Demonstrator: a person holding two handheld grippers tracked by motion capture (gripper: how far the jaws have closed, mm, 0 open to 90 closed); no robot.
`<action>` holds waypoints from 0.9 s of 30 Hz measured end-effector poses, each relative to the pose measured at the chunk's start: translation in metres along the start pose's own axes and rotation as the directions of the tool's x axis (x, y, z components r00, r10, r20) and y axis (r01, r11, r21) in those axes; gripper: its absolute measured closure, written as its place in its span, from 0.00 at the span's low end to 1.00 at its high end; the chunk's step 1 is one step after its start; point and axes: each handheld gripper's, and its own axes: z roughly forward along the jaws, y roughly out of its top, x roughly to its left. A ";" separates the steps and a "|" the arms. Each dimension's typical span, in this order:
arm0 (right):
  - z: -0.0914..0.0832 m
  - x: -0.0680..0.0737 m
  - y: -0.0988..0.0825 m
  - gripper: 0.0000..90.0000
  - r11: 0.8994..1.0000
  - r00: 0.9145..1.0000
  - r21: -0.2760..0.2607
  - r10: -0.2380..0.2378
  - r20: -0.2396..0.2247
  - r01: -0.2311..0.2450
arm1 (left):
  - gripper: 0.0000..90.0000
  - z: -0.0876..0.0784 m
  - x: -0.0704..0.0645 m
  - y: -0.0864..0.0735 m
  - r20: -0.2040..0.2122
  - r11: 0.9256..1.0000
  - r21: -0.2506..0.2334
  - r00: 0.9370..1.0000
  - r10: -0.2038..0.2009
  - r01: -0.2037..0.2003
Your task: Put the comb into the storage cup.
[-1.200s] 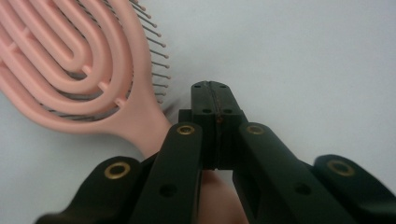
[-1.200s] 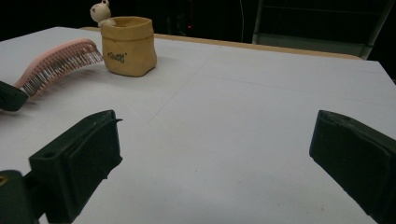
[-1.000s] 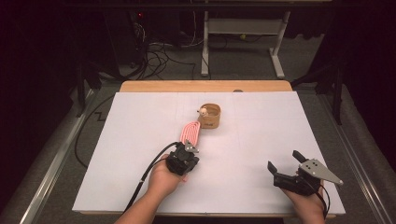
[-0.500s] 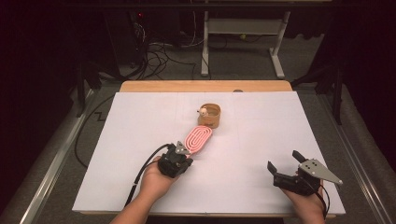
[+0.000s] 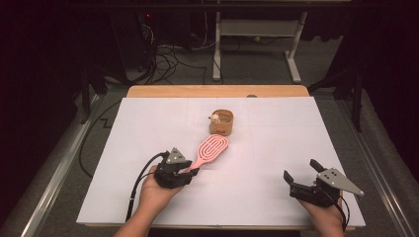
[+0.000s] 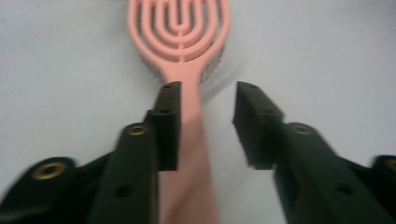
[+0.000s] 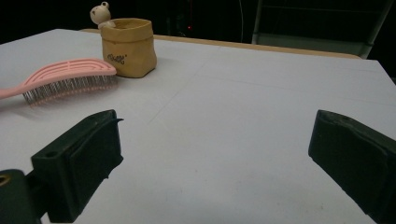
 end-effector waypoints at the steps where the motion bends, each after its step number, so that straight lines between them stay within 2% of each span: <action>1: 0.000 0.000 0.000 0.04 1.000 1.000 -0.002 0.001 0.000 -0.001 | 0.50 0.001 0.002 -0.001 -0.010 1.000 0.008 1.000 -0.005 0.005; 2: 0.000 0.000 0.000 0.03 1.000 1.000 0.000 0.002 0.000 -0.002 | 0.48 0.001 0.002 -0.001 -0.010 1.000 0.008 1.000 -0.005 0.005; 5: 0.001 0.000 0.000 0.04 1.000 1.000 0.004 0.001 0.002 -0.002 | 0.49 0.010 0.003 -0.002 -0.019 0.998 0.057 1.000 0.004 -0.003; 6: 0.001 0.000 0.000 0.04 1.000 1.000 0.004 0.001 0.002 -0.001 | 0.50 0.010 0.003 -0.002 -0.019 0.998 0.057 1.000 0.004 -0.003; 7: 0.001 0.000 0.000 0.04 1.000 1.000 0.005 0.000 0.003 0.000 | 0.52 0.014 0.003 -0.003 -0.028 0.996 0.085 1.000 0.004 -0.001; 8: 0.000 0.000 0.000 0.04 1.000 1.000 0.005 0.000 0.005 0.000 | 0.54 0.016 0.003 -0.003 -0.029 0.996 0.093 1.000 0.001 0.002; 10: 0.000 0.000 0.000 0.04 1.000 1.000 0.002 0.000 0.005 0.000 | 0.64 0.017 0.004 -0.003 -0.020 0.995 0.104 1.000 0.001 0.001; 12: -0.001 0.000 0.000 0.04 1.000 1.000 0.004 0.000 0.006 0.000 | 0.72 0.018 0.003 -0.003 -0.011 0.995 0.104 1.000 0.012 -0.011; 14: -0.001 -0.001 -0.001 0.04 1.000 1.000 0.001 -0.002 0.007 0.002 | 0.72 0.018 0.001 -0.004 -0.022 0.994 0.110 0.999 0.027 -0.025; 17: -0.002 -0.003 -0.001 0.03 1.000 1.000 0.001 0.008 0.006 -0.008 | 0.73 0.016 0.002 -0.007 -0.035 0.996 0.086 0.999 0.016 -0.013; 19: -0.002 -0.002 -0.001 0.04 1.000 1.000 0.000 0.009 0.006 -0.009 | 0.73 0.014 0.002 -0.010 -0.033 0.997 0.074 0.999 0.011 -0.008; 27: -0.001 0.000 -0.002 0.04 1.000 1.000 0.004 0.004 0.005 -0.004 | 0.73 0.001 0.009 -0.021 -0.021 0.996 0.083 1.000 0.008 -0.006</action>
